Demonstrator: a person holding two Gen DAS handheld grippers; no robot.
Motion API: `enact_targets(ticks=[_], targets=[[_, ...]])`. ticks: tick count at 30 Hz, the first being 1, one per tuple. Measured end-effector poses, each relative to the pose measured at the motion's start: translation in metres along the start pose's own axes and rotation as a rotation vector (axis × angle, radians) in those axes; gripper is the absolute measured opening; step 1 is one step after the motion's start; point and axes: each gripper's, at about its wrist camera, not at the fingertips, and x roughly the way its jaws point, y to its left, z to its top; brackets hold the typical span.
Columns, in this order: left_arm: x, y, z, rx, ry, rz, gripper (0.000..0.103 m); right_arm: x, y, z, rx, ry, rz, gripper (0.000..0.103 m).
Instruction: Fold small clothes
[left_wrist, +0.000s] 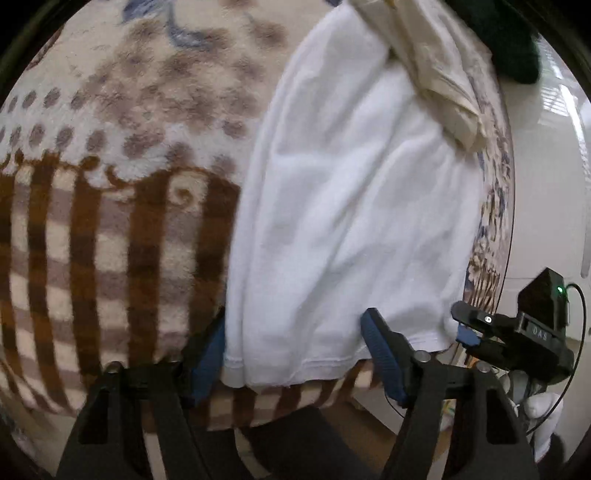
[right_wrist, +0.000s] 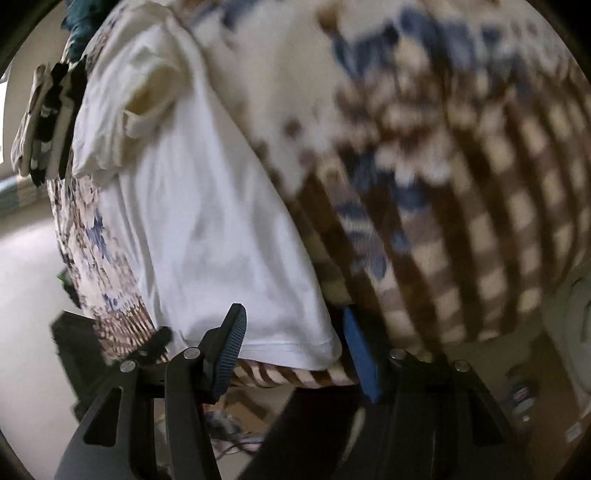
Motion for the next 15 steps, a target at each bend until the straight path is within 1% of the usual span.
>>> enact_targets(ticks=[1,2,3,4,5,7,10,11,13,15], targets=[[0.000,-0.004,-0.004,0.022,-0.008,0.003,0.017,0.006,-0.002,-0.001,-0.001,-0.001,0.015,0.056],[0.001,-0.007,-0.007,0.041,-0.007,-0.004,0.006,0.008,-0.005,-0.003,-0.003,-0.019,0.047,0.047],[-0.003,-0.014,-0.009,0.067,-0.022,0.001,0.006,0.009,-0.004,-0.004,-0.007,-0.029,0.065,0.036],[-0.007,-0.018,-0.011,0.085,-0.036,0.011,0.006,0.009,-0.003,-0.006,-0.024,-0.034,0.077,0.014],[-0.011,-0.023,-0.012,0.094,-0.048,0.019,0.006,0.007,-0.002,-0.008,-0.033,-0.045,0.092,0.010],[-0.025,-0.031,-0.012,0.082,-0.088,0.011,0.005,-0.001,0.002,-0.010,-0.046,-0.058,0.120,0.008],[-0.058,-0.040,-0.008,0.040,-0.154,-0.043,0.005,-0.028,0.015,-0.013,-0.078,-0.084,0.175,0.007],[-0.072,-0.044,-0.005,0.021,-0.180,-0.079,0.005,-0.041,0.023,-0.014,-0.104,-0.095,0.200,0.007],[-0.097,-0.051,0.004,-0.006,-0.231,-0.143,0.005,-0.060,0.034,-0.012,-0.138,-0.116,0.219,0.007],[-0.120,-0.061,0.022,-0.021,-0.289,-0.201,0.005,-0.082,0.049,-0.004,-0.166,-0.143,0.254,0.007]])
